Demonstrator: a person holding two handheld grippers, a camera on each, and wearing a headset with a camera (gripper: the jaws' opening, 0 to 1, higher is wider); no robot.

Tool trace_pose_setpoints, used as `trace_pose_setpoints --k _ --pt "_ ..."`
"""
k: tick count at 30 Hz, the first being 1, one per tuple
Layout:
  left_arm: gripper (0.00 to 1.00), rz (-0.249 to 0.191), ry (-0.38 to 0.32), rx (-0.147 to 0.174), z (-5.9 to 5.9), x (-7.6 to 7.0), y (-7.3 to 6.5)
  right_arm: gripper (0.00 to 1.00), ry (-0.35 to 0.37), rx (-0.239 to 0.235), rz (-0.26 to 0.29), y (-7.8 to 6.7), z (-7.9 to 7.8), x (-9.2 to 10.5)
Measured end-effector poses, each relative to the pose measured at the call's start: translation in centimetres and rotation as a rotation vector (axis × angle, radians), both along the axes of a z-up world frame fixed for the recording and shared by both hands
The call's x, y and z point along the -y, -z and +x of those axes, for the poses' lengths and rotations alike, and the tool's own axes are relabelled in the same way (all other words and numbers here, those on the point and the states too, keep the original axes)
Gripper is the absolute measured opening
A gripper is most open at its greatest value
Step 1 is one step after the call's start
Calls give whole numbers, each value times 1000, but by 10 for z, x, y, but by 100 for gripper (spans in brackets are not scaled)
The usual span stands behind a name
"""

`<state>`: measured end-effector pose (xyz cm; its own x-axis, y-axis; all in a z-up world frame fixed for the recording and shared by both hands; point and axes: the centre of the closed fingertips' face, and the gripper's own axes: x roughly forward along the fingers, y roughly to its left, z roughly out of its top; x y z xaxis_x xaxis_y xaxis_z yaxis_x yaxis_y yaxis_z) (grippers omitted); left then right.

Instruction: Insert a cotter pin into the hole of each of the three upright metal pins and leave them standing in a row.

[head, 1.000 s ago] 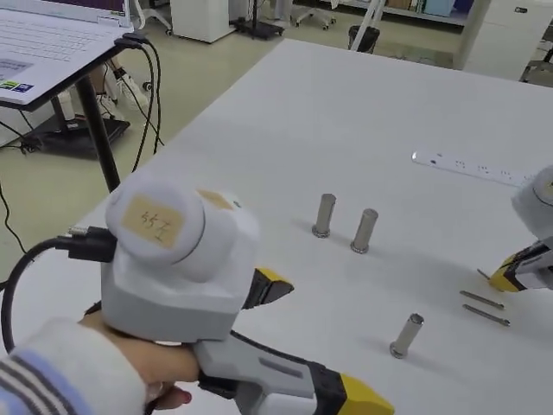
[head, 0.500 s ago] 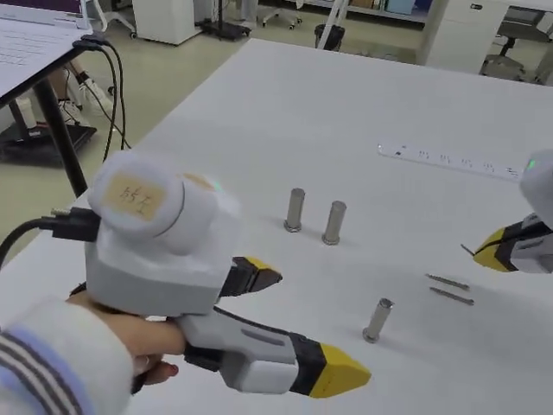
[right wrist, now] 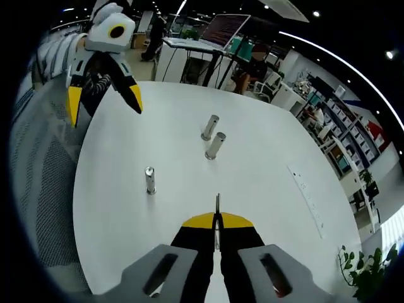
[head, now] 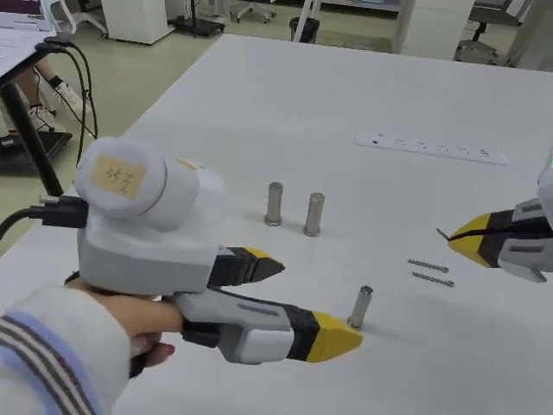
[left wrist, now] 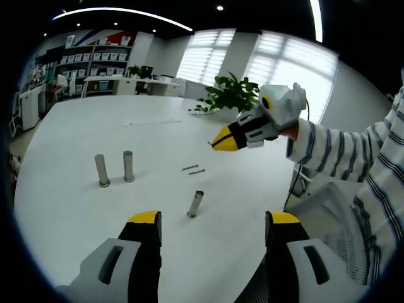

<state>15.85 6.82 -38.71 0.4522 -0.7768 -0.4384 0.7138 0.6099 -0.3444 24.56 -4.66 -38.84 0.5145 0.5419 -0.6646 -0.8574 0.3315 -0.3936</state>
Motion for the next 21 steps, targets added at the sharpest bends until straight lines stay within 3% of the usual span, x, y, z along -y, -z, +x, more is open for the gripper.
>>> trace_pose_setpoints --k 6,11,14,21 --pt "58 -42 9 0 5 11 -7 0 -11 82 56 -19 -14 -13" --pt "53 -66 12 -13 8 18 -9 0 -7 133 83 -26 -23 -22" --pt "50 -86 12 -18 9 21 -12 0 14 144 127 -30 -33 -29" --pt "48 -101 19 -14 12 22 -18 0 23 161 144 -28 -57 -40"
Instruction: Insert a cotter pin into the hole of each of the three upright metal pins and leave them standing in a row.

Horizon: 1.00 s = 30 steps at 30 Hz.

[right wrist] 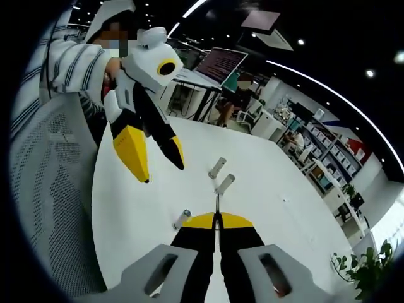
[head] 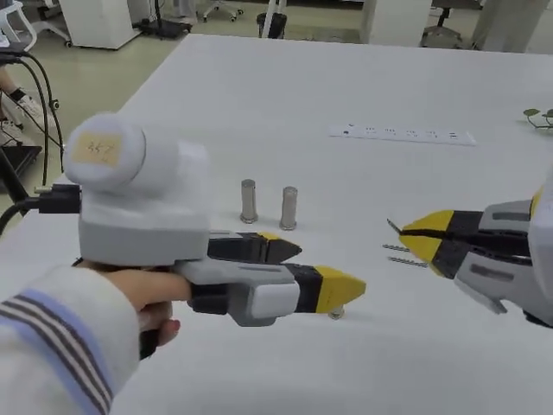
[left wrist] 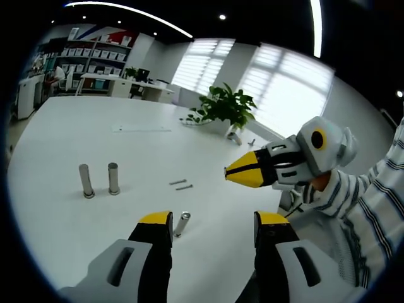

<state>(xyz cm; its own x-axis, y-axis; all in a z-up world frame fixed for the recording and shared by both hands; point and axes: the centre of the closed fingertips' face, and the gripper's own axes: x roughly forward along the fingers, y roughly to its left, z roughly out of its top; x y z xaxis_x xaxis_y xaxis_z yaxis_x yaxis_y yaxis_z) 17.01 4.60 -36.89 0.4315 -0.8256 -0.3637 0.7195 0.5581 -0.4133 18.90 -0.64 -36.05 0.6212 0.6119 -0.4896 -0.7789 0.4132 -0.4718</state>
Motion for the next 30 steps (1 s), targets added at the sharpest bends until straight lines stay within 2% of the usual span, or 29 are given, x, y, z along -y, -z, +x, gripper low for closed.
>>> trace_pose_setpoints --k 7,12,15,18,21,30 --pt "42 -10 23 6 1 4 -8 0 -18 17 -1 3 -17 -9" --pt "30 -27 65 6 -3 13 -16 0 -31 37 -6 1 -26 -15" --pt "31 -30 60 0 -3 15 -16 0 -37 45 -17 2 -29 -17" --pt "25 -36 74 -15 -6 20 -14 0 -50 63 -23 2 -33 -21" --pt "22 -26 87 -16 -9 23 -12 0 -62 77 -36 2 -36 -25" --pt "7 -43 105 -18 -14 26 -14 0 -79 107 -50 -2 -41 -30"
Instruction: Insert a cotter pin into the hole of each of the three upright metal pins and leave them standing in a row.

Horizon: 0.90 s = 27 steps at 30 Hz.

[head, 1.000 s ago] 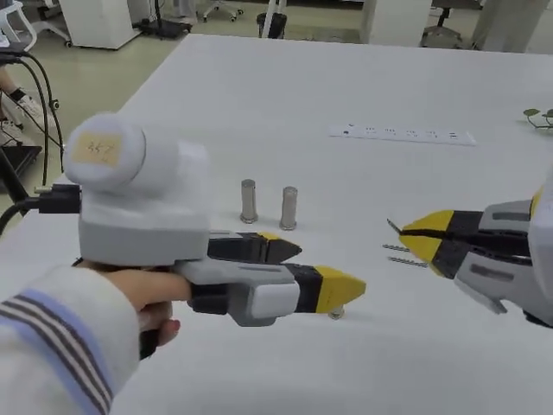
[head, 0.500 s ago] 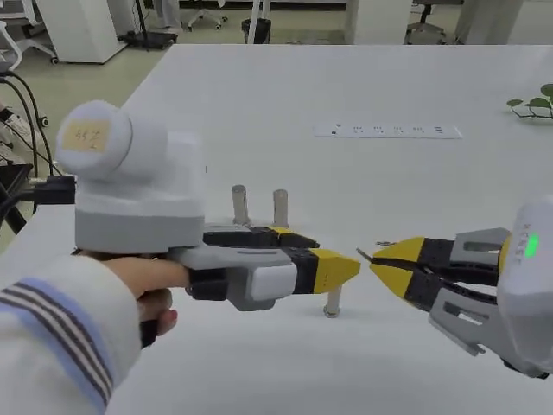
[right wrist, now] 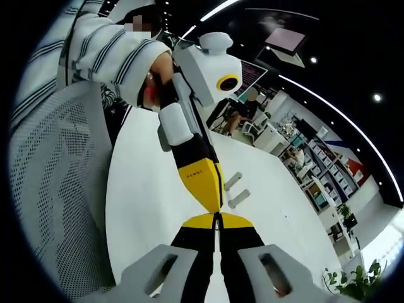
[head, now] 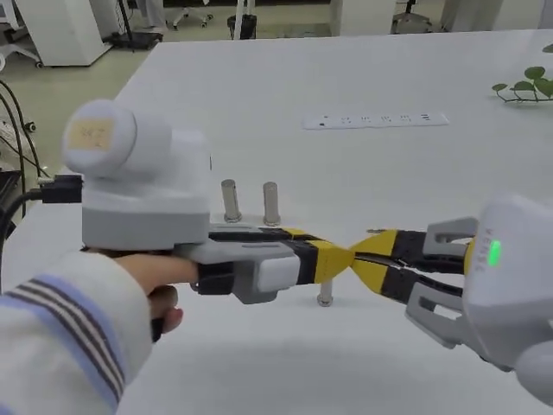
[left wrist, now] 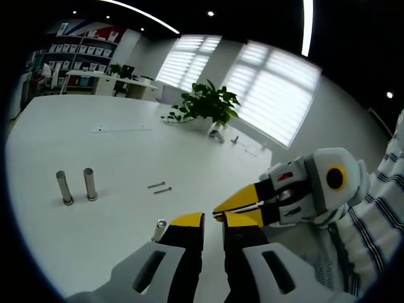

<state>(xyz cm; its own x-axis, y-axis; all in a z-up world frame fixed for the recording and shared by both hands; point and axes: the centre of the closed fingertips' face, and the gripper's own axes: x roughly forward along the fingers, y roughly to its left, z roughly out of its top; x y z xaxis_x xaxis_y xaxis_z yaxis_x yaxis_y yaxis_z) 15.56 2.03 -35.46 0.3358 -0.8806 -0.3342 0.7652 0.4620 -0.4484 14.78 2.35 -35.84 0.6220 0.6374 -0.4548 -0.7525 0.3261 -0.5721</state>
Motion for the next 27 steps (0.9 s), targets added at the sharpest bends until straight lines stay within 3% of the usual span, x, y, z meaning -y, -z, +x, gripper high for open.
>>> trace_pose_setpoints --k 6,10,16,18,19,27 --pt "0 -21 8 -18 -3 0 -1 0 -13 3 -6 -1 -1 -1" --pt "0 -24 -2 -11 -2 -1 -2 0 -13 -13 17 -2 1 -2" --pt "0 -33 -4 -23 -2 -2 -3 0 -27 -6 4 -3 0 -3" --pt "0 -28 -2 -9 -2 -2 -3 0 -31 -10 6 -3 0 -3" --pt "0 -22 -1 20 -2 -1 -5 0 -34 -6 6 -4 1 -2" --pt "0 -36 -23 13 -1 1 -6 0 -56 1 3 -6 1 1"
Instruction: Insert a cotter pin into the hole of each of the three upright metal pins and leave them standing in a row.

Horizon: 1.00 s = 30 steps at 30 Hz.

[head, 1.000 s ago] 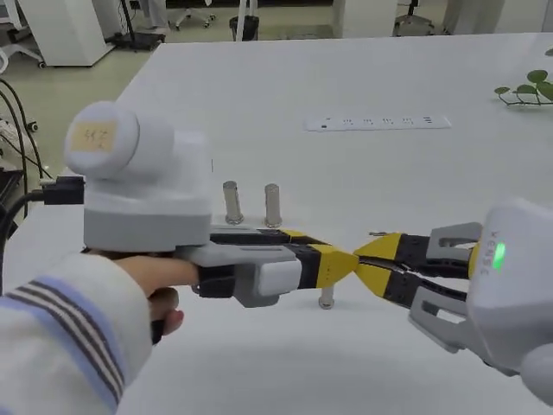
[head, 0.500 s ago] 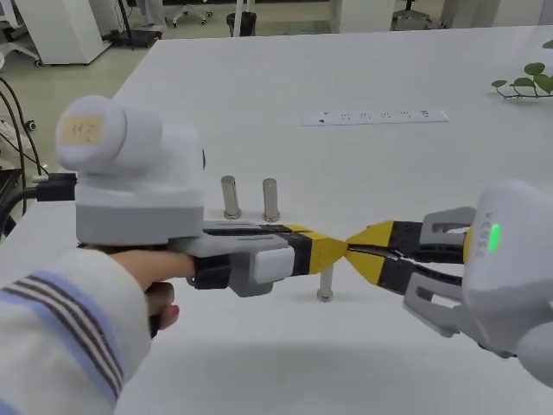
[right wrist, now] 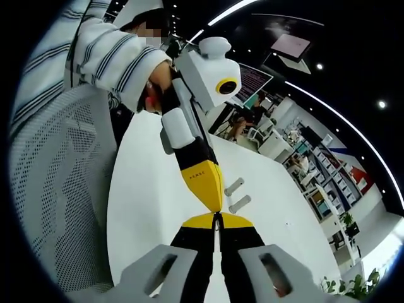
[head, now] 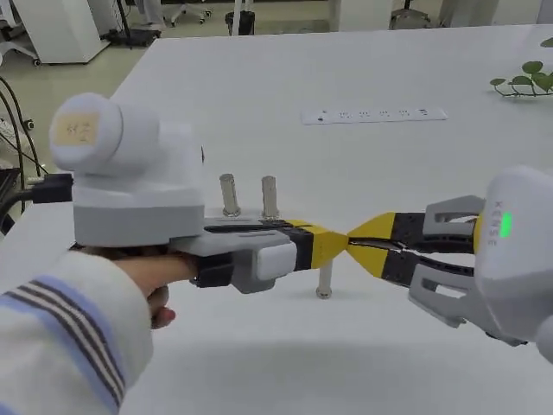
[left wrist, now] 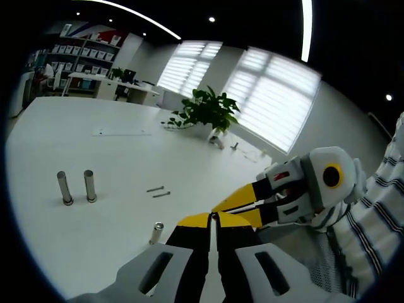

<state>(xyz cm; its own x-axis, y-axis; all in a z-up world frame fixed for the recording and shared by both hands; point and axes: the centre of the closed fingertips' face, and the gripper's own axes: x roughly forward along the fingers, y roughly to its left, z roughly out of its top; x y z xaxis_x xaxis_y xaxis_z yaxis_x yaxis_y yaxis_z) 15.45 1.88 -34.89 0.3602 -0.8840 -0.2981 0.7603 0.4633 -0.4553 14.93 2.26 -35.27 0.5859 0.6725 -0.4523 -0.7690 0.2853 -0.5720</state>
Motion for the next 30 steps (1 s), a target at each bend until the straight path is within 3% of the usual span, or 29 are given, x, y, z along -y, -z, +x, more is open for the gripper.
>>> trace_pose_setpoints --k 11,16,21,24,28,30 --pt "0 -8 -3 -8 -1 1 3 0 -2 -1 -2 1 0 0" --pt "0 -3 11 26 -2 -1 1 0 -7 -11 2 2 0 0" --pt "0 15 28 74 -2 -3 -2 3 20 -97 65 6 0 6" --pt "0 33 51 110 -4 -3 -3 6 40 -122 73 8 2 10" --pt "0 50 85 156 -7 -2 -4 10 57 -225 143 13 -2 10" --pt "0 57 111 184 -10 -1 -6 10 63 -298 214 13 -4 8"
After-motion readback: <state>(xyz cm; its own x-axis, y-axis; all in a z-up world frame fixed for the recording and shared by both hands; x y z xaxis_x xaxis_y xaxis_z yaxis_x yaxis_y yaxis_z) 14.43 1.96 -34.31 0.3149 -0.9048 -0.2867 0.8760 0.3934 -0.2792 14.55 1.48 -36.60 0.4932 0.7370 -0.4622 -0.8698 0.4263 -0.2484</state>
